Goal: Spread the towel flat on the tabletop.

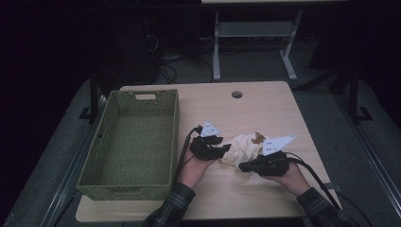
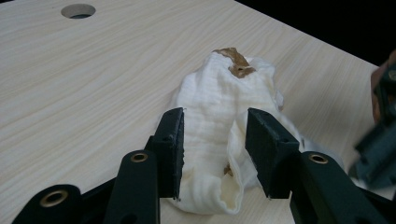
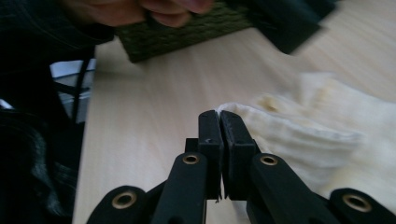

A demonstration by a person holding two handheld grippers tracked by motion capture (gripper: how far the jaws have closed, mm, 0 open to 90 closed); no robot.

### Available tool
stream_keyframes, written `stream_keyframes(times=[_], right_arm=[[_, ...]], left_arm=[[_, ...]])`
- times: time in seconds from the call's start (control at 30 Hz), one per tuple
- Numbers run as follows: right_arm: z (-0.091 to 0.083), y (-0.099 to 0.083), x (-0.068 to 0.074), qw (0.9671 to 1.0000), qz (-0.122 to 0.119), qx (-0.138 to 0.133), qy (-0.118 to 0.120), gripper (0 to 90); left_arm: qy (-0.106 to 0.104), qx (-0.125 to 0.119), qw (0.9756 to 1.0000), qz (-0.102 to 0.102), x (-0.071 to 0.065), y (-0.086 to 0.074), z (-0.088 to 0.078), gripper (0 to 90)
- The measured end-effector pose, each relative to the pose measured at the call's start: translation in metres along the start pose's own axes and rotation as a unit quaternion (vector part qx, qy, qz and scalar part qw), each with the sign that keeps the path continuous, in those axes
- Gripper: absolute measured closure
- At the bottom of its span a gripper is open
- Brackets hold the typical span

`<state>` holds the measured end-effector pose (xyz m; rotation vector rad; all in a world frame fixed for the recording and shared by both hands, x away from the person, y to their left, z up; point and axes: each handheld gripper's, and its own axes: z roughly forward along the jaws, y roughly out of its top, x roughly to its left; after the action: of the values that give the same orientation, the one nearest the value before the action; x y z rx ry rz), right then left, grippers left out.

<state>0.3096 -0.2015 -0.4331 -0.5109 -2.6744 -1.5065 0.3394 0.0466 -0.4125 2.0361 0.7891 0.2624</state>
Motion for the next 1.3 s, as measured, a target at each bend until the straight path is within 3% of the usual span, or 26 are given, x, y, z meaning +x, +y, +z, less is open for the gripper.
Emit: stream_keyframes(times=[0.07, 0.1, 0.2, 0.27, 0.37, 0.63, 0.87, 1.1, 1.2, 1.23, 1.3], right_arm=[[0.004, 0.0, 0.003, 1.0, 0.002, -0.004, 0.008, 84.7], [0.004, 0.0, 0.002, 1.0, -0.002, -0.003, 0.005, 78.0], [-0.012, 0.0, -0.007, 0.9997, 0.017, -0.008, -0.012, 66.9], [-0.02, 0.0, -0.011, 0.9995, 0.021, -0.01, -0.023, 66.4], [-0.039, -0.004, -0.02, 0.9976, 0.029, -0.018, -0.061, 67.8], [-0.06, -0.038, -0.045, 0.9883, 0.065, 0.028, -0.135, 68.7], [-0.052, -0.051, -0.06, 0.9832, 0.082, 0.058, -0.152, 68.7], [-0.043, -0.052, -0.071, 0.9818, 0.09, 0.052, -0.159, 68.0], [-0.038, -0.052, -0.074, 0.9802, 0.095, 0.063, -0.162, 67.7], [-0.036, -0.053, -0.075, 0.9799, 0.097, 0.067, -0.161, 68.1], [-0.034, -0.054, -0.075, 0.9781, 0.097, 0.073, -0.169, 71.5]], left_arm=[[-0.002, 0.003, 1.0, 0.004, -0.001, 0.0, 0.001, 56.7], [-0.001, 0.003, 1.0, 0.0, -0.002, -0.001, 0.001, 56.6], [-0.002, 0.001, 1.0, -0.001, -0.003, -0.001, 0.0, 56.6], [-0.004, 0.0, 1.0, -0.003, -0.004, -0.002, -0.001, 56.4], [-0.011, 0.004, 0.9999, -0.002, -0.007, -0.003, -0.003, 55.9], [-0.035, 0.013, 0.9993, 0.001, -0.022, -0.014, -0.007, 52.4], [-0.066, 0.03, 0.9974, 0.006, -0.04, -0.025, 0.001, 49.1], [-0.076, 0.051, 0.9956, 0.018, -0.049, -0.029, 0.019, 47.8], [-0.073, 0.06, 0.9952, 0.025, -0.049, -0.03, 0.024, 54.6], [-0.071, 0.062, 0.9949, 0.036, -0.048, -0.03, 0.026, 60.8], [-0.077, 0.069, 0.9941, 0.034, -0.047, -0.031, 0.028, 69.6]])
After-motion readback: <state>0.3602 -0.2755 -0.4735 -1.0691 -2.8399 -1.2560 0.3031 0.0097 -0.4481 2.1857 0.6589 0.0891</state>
